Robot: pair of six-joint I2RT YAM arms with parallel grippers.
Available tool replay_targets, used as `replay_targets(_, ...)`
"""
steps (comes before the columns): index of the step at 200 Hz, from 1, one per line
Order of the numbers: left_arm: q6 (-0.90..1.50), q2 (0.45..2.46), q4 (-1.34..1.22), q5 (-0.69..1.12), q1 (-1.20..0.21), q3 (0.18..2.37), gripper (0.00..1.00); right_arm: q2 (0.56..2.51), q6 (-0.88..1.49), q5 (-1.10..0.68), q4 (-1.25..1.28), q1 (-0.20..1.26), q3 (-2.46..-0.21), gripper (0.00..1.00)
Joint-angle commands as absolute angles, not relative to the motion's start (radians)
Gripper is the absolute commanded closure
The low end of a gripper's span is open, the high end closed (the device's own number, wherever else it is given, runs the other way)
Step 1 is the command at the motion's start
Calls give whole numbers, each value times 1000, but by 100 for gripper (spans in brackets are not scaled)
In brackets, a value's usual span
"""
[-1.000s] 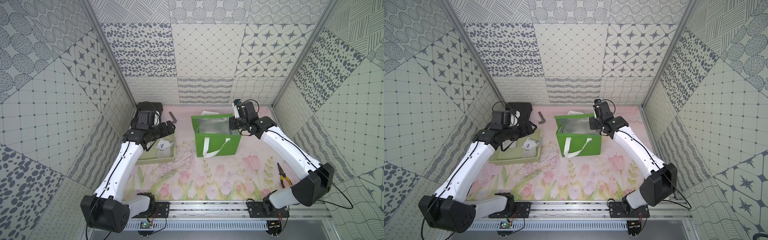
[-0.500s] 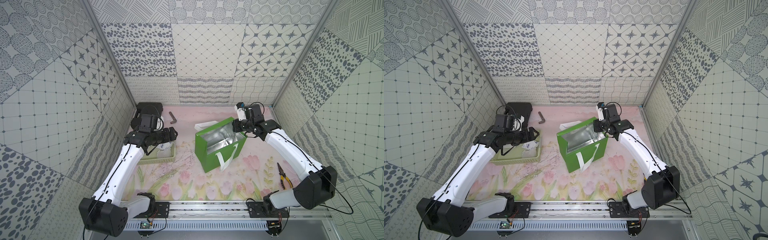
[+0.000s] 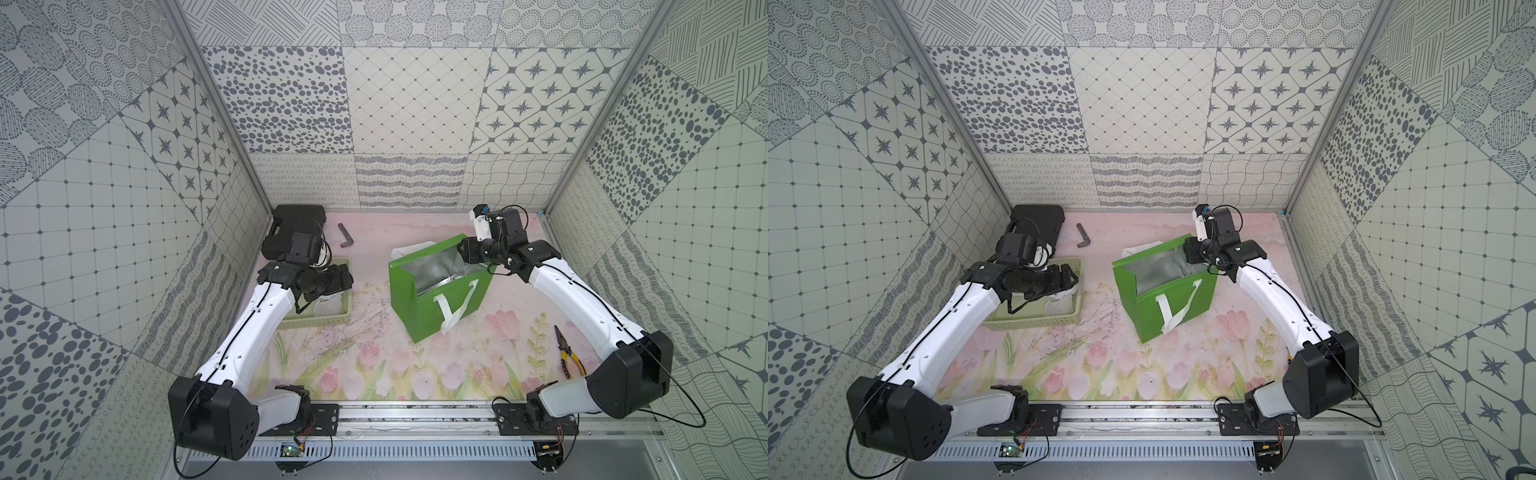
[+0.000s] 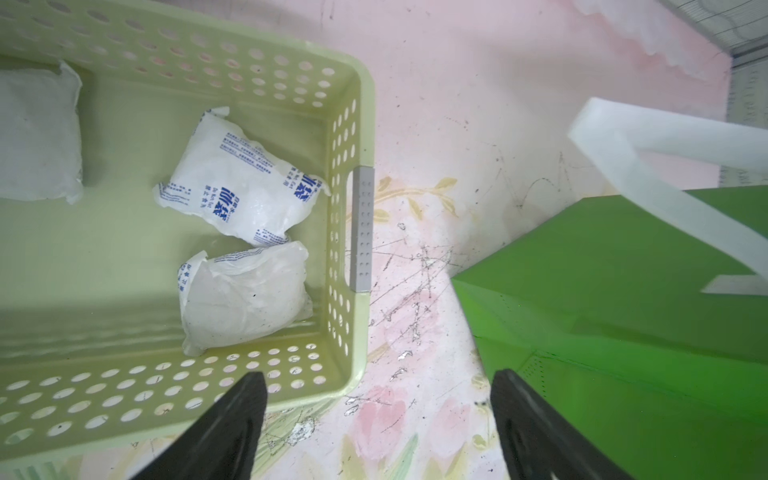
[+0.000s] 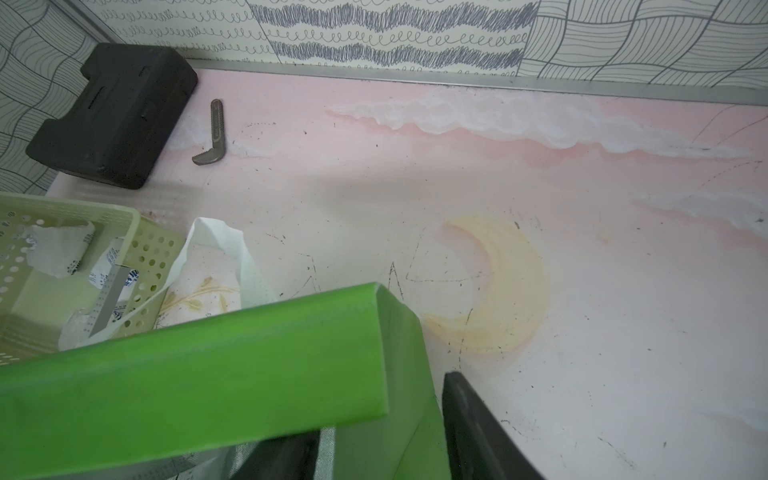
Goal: Place the ice pack in the delivery bag
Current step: Adjust the bin at the center of the board.
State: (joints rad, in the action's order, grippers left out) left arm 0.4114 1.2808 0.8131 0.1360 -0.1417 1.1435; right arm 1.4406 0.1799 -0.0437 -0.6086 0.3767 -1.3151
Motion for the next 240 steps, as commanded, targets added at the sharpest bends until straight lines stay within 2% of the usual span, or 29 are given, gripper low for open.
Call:
replay_targets(1, 392, 1375, 857, 32, -129, 1149, 13, 1401, 192, -38, -580, 382, -1294, 47)
replay_targets(42, 401, 1567, 834, 39, -54, 1188, 17, 1376, 187, -18, -594, 382, -1265, 47)
replay_targets(67, 353, 1668, 807, 105, -42, 1238, 28, 1361, 181, -10, -598, 382, -1250, 48)
replay_targets(142, 288, 1791, 878, 84, -54, 1223, 28, 1367, 196, 5, -679, 389, -1250, 48)
replay_targets(172, 257, 1842, 907, 22, -104, 1239, 22, 1359, 198, 7, -705, 392, -1247, 46)
replay_targets(199, 259, 1882, 923, -15, -120, 1251, 21, 1351, 198, 4, -706, 392, -1243, 45)
replay_targets(217, 308, 1876, 920, -65, -118, 1271, 22, 1351, 202, -4, -705, 392, -1240, 45)
replay_targets(240, 360, 1835, 885, -34, -106, 1300, 22, 1348, 207, -8, -705, 393, -1236, 45)
